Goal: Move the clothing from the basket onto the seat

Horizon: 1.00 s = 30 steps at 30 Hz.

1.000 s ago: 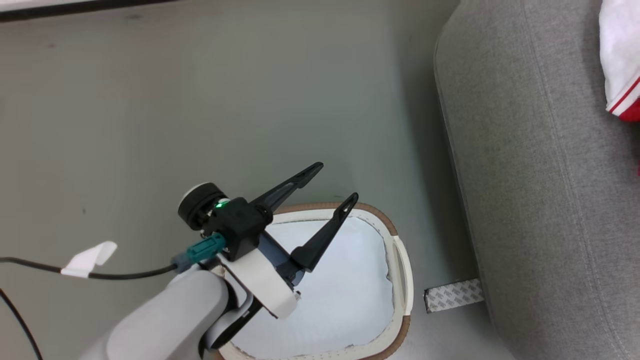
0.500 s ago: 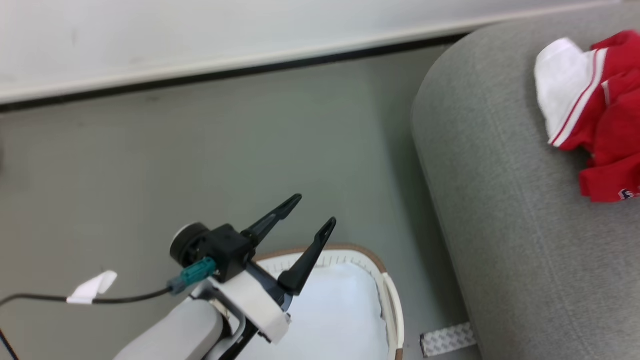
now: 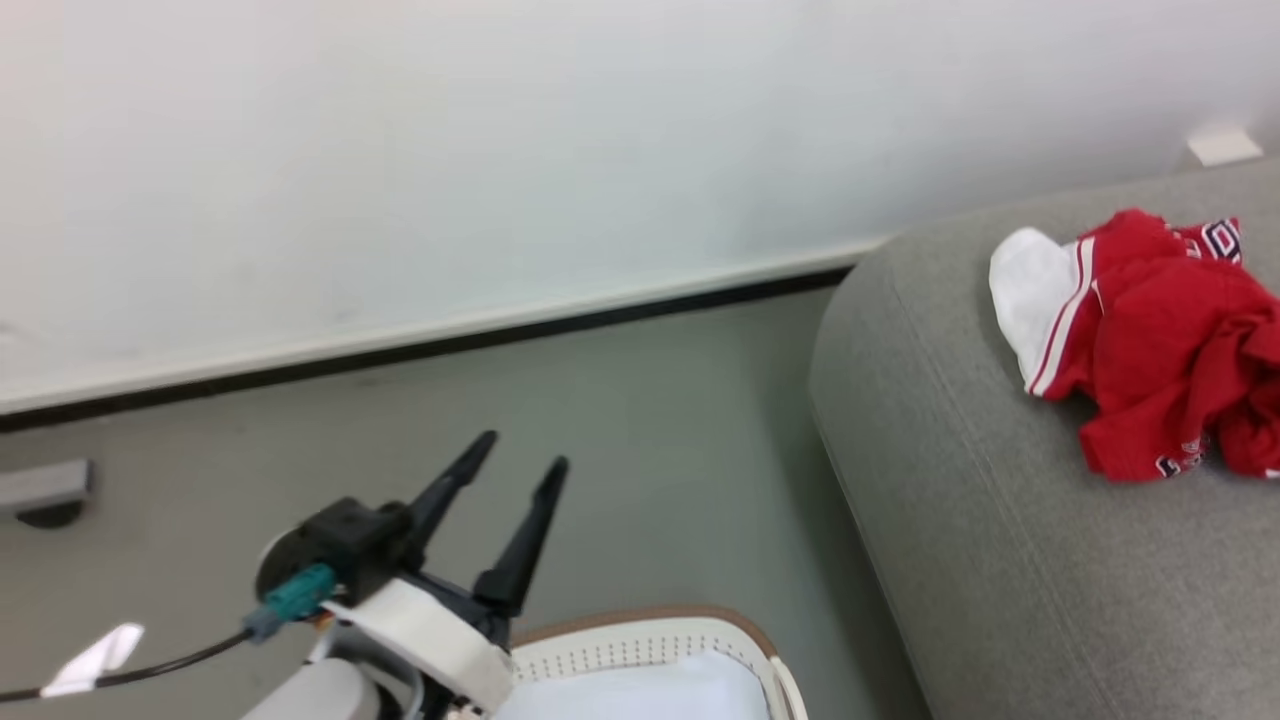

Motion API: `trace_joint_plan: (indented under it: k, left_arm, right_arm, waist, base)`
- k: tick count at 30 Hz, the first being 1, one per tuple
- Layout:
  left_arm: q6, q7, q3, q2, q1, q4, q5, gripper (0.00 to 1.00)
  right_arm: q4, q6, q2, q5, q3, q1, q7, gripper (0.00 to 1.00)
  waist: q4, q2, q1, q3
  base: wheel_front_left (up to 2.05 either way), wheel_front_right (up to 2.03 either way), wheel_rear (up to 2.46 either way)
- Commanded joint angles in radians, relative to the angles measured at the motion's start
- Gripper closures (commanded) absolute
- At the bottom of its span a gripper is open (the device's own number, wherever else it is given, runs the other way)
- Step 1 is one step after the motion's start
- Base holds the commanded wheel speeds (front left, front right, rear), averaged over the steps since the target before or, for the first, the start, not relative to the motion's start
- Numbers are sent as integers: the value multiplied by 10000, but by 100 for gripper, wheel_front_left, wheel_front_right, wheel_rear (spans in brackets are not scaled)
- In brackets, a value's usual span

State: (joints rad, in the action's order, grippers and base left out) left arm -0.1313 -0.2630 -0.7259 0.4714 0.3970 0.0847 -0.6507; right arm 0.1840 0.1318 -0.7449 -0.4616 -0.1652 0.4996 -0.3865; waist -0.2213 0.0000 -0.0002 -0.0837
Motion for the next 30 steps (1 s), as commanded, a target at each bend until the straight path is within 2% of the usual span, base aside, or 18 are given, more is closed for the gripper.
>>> trace_joint_plan:
  k: [1,9,16,19,21,28,30]
  left_arm:
    - [-55,-12,111,81,-198,-79,-111,0]
    - [-447,-11,1965,337,-1620,-828,-412,0]
    - [-628,-12,3856,-317,-2997,-1165,-389,0]
    - [-446,-13,4457,-628,-3564,-1222,-126,0]
    - [-160,-13,4736,-907,-3852,-1180,-10,0]
    - [524,-13,5543,-1771,-4531,-657,945,0]
    - [752,-12,5741,-2058,-4692,-474,1221,0]
  right_arm:
    - [-110,-25,95,-32,48,-224,108,0]
    - [-1480,-24,1590,-439,993,-1442,1495,0]
    - [-2137,-24,3566,267,1791,-2956,2902,0]
    - [-2339,-24,4317,687,1819,-3504,3541,0]
    - [-2423,-24,4805,769,1799,-3823,4017,0]
    - [-2034,-24,5900,1402,1575,-4911,5323,0]
    - [-1815,-25,6034,1561,1409,-5133,5595,0]
  waist:
    - [273,0,2,436]
    - [937,0,2,900]
    - [1406,0,2,993]
    - [1502,0,2,984]
    - [1577,0,2,995]
    - [1700,0,2,1045]
    - [1688,0,2,1066]
  base:
    - [0,0,0]
    - [0,0,0]
    - [0,0,0]
    - [0,0,0]
    - [0,0,0]
    - [0,0,0]
    - [0,0,0]
